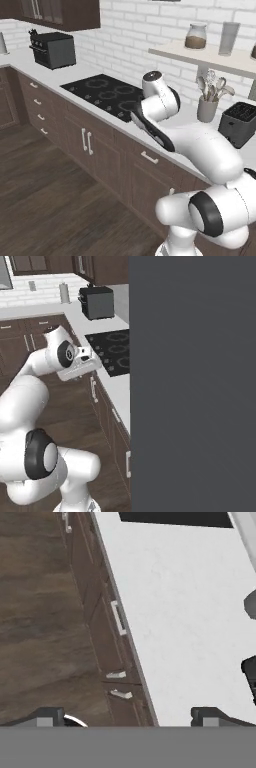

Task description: Take a straw from the drawer in front and place it inside the glass cup on the dining counter.

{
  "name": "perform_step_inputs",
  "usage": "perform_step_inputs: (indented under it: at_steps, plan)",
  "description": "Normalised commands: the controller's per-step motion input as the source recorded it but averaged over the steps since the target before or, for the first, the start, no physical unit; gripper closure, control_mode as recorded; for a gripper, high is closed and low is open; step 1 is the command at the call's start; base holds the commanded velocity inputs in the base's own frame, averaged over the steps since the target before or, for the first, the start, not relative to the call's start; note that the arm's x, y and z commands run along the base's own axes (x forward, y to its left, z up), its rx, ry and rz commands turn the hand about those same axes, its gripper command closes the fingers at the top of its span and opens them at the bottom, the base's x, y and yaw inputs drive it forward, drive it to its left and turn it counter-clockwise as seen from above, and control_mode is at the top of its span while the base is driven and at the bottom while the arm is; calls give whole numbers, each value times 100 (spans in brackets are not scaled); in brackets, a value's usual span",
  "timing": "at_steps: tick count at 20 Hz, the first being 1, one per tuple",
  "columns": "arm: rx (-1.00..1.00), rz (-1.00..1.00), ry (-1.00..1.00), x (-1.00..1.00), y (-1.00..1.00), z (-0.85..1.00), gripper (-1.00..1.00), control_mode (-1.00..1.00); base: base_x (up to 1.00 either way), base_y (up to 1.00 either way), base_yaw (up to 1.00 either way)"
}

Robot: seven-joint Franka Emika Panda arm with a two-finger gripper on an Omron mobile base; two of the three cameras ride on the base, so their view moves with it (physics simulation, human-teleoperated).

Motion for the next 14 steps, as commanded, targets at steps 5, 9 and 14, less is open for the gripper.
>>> perform_step_inputs:
  at_steps: [5, 9, 14]
  plan:
    - [-33, 0, -7, 43, 21, -78, -100, -100, 0, 0, 0]
    - [-26, 0, -7, 25, 0, -73, -100, -100, 0, 0, 0]
    - [-24, -1, -2, 10, 1, -80, -100, -100, 0, 0, 0]
